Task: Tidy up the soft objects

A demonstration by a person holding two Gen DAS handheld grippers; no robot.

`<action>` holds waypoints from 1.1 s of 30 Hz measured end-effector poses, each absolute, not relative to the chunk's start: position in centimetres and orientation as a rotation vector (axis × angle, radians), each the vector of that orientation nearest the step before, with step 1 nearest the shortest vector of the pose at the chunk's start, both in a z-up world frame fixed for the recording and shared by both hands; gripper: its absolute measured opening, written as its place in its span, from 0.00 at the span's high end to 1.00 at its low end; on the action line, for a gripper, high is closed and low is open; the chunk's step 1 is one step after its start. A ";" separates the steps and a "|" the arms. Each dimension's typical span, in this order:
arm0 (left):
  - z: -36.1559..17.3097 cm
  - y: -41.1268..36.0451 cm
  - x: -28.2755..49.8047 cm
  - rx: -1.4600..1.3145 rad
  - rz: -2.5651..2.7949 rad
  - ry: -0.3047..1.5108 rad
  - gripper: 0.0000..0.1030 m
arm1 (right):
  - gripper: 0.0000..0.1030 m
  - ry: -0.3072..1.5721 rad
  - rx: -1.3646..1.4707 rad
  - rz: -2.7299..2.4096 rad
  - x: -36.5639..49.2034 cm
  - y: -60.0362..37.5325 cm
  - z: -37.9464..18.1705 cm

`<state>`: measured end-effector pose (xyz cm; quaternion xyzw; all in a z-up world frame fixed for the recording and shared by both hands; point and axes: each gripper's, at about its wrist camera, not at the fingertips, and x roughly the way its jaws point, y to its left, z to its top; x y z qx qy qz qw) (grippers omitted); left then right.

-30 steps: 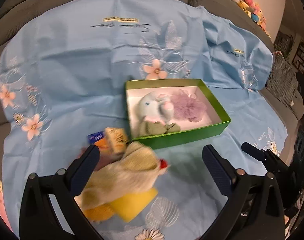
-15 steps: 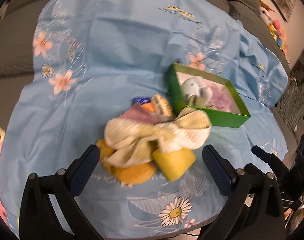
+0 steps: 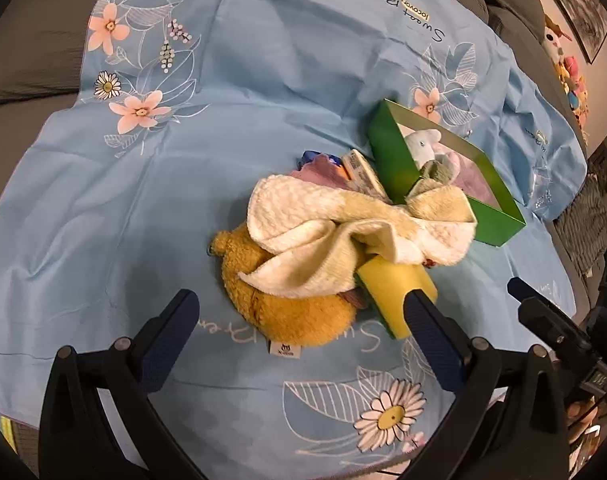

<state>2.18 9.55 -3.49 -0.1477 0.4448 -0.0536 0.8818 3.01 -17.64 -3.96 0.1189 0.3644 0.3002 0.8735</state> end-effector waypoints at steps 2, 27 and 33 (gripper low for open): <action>-4.0 9.4 2.4 -0.289 -0.116 0.923 0.02 | 0.10 0.771 0.274 0.636 3.6 -17.2 -4.1; -6.6 8.2 5.6 -0.262 -0.243 0.945 0.94 | 0.84 0.878 0.397 0.654 9.4 -13.4 -6.5; -4.3 8.5 4.6 -0.317 -0.275 0.887 0.94 | 0.86 0.794 0.369 0.704 8.2 -13.2 -3.8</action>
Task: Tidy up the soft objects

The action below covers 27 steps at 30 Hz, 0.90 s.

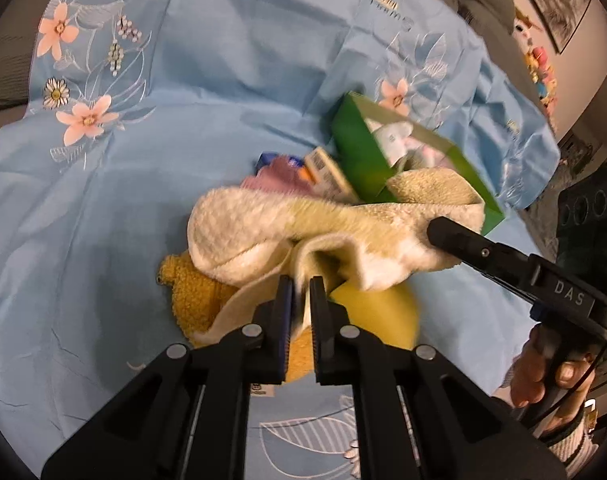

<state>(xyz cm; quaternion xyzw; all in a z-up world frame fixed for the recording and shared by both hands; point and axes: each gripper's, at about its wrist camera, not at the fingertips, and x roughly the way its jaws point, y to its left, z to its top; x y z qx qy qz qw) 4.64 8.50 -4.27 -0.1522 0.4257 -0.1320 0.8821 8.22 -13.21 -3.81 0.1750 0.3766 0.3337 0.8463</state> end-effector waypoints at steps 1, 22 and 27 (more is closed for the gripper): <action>-3.8 8.5 4.5 -0.318 -0.285 0.876 0.94 | 0.86 0.775 0.368 0.718 8.0 -13.2 -3.2; -5.2 8.5 5.2 -0.258 -0.240 0.898 0.53 | 0.86 0.743 0.331 0.757 7.9 -12.1 -0.1; -6.0 7.6 5.8 -0.266 -0.268 0.940 0.84 | 0.86 0.744 0.332 0.770 7.9 -11.8 0.0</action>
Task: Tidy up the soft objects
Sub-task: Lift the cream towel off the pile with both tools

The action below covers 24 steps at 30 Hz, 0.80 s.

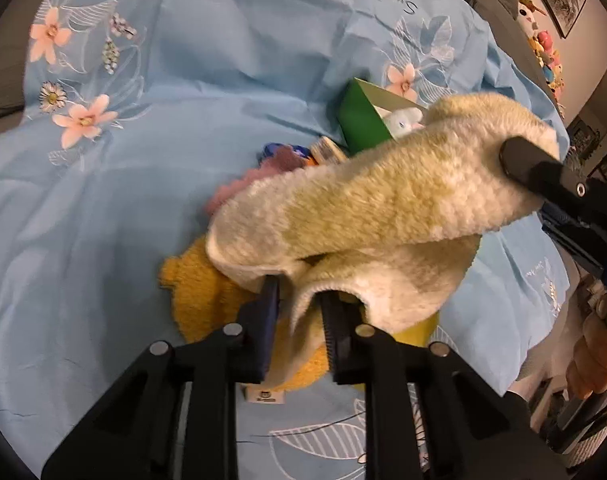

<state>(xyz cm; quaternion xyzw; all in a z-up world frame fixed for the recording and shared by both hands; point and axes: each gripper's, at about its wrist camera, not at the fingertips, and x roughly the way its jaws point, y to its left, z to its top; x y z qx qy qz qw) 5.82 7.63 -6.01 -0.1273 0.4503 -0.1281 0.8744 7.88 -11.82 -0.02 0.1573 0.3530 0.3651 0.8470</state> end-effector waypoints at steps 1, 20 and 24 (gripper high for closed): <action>-6.0 7.4 5.8 -0.264 -0.273 0.941 0.86 | 0.86 0.744 0.327 0.767 7.9 -11.8 0.0; 5.8 5.7 5.7 -0.208 -0.286 0.701 0.94 | 0.86 0.471 0.293 0.810 5.8 -14.4 9.5; 7.3 4.1 7.2 -0.177 -0.295 0.696 0.93 | 0.86 0.434 0.302 0.769 6.5 -16.4 10.5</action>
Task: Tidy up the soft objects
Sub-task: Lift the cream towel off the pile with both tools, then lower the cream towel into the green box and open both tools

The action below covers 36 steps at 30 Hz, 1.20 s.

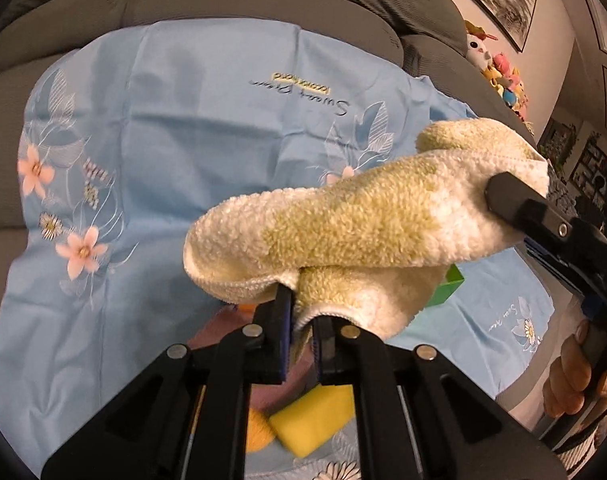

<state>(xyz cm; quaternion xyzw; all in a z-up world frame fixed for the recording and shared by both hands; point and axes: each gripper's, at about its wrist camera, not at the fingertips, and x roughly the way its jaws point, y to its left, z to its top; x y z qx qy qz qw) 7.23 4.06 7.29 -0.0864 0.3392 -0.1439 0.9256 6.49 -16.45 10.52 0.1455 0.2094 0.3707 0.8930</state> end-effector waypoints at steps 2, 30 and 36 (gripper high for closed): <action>7.7 2.9 8.2 -0.163 -0.297 0.696 0.93 | 0.86 0.428 0.308 0.746 7.0 -17.6 10.5; -0.1 -8.9 21.9 0.002 -0.218 0.961 0.20 | 0.36 0.695 0.326 0.361 19.3 -27.5 -0.1; 0.8 -8.2 19.5 0.030 -0.209 0.922 0.01 | 0.23 0.651 0.326 0.345 16.1 -28.7 -0.3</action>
